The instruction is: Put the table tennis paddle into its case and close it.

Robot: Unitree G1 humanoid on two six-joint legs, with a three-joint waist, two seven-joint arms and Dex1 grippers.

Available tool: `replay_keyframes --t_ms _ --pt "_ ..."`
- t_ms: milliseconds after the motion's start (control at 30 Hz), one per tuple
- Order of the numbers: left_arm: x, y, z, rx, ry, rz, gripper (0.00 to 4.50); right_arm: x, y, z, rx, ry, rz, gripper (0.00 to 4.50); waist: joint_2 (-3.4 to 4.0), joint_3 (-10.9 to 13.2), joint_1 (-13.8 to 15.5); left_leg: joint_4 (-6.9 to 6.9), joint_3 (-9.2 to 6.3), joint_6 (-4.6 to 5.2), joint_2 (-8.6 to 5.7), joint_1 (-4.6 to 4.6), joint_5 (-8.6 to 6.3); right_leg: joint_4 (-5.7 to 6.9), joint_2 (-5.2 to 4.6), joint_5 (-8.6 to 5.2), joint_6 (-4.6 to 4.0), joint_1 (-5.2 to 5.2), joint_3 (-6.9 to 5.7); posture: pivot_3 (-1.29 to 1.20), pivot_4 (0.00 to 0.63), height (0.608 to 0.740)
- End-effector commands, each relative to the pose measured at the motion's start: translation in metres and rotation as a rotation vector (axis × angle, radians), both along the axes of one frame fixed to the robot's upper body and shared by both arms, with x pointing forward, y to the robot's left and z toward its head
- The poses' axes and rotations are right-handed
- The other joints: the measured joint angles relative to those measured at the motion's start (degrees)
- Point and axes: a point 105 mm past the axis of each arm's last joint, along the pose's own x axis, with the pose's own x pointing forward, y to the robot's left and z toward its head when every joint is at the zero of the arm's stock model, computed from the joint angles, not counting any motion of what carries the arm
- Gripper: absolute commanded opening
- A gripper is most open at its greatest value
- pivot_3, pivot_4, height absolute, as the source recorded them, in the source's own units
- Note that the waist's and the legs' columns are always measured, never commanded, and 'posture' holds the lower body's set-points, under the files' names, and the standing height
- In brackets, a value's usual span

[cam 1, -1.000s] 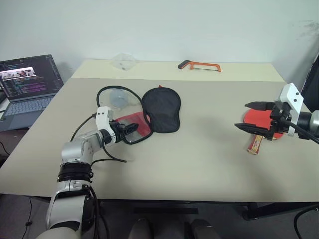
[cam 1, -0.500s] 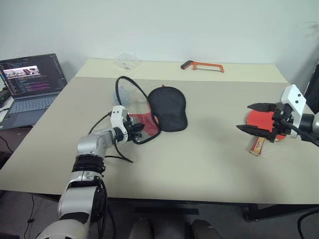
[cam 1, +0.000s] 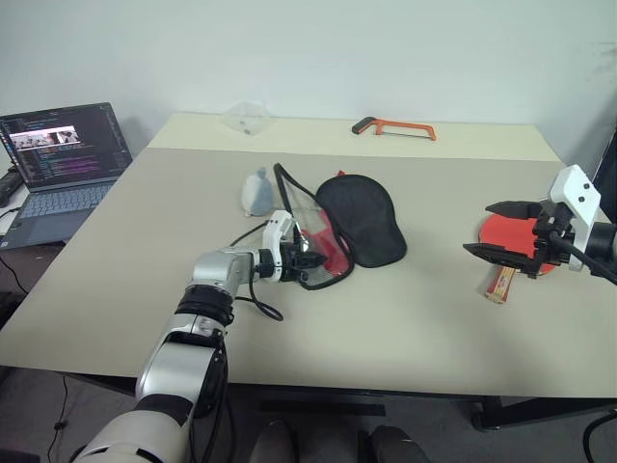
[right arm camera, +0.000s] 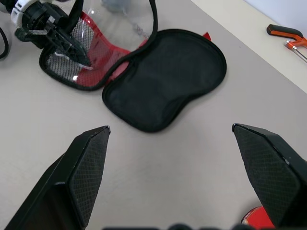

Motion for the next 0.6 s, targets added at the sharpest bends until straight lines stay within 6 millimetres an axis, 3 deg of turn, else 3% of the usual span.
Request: replay_keyframes --t_ms 33,233,400,600 --pt "-0.008 -0.019 0.015 -0.012 -0.043 -0.156 0.04 -0.005 -0.002 0.018 -0.008 -0.064 -0.003 4.50 0.00 0.00 -0.05 0.00 0.00 0.00 0.00 0.00 0.00 0.00 0.00 0.00 0.00 0.00 0.00 0.00 0.150 0.740" --pt "-0.017 -0.027 0.013 0.031 -0.044 -0.301 0.04 -0.006 -0.002 0.016 -0.002 -0.060 -0.008 4.50 0.00 0.00 -0.08 -0.01 0.00 0.00 0.01 0.01 0.00 0.00 0.02 0.00 0.00 -0.02 0.01 0.00 0.150 0.740" --pt "-0.010 -0.024 0.015 0.058 -0.063 -0.299 0.04 -0.007 -0.001 0.014 0.002 -0.058 -0.010 4.50 -0.01 0.00 -0.10 -0.01 0.00 0.01 0.01 0.00 0.00 0.00 0.02 0.00 0.00 -0.02 0.01 0.00 0.150 0.740" --pt "0.025 0.010 0.016 0.165 -0.140 -0.020 0.04 -0.008 -0.001 0.014 0.002 -0.056 -0.009 4.50 -0.02 0.01 -0.13 -0.01 -0.01 0.01 0.02 0.00 0.00 0.01 0.03 -0.01 0.01 -0.03 0.02 0.00 0.150 0.740"
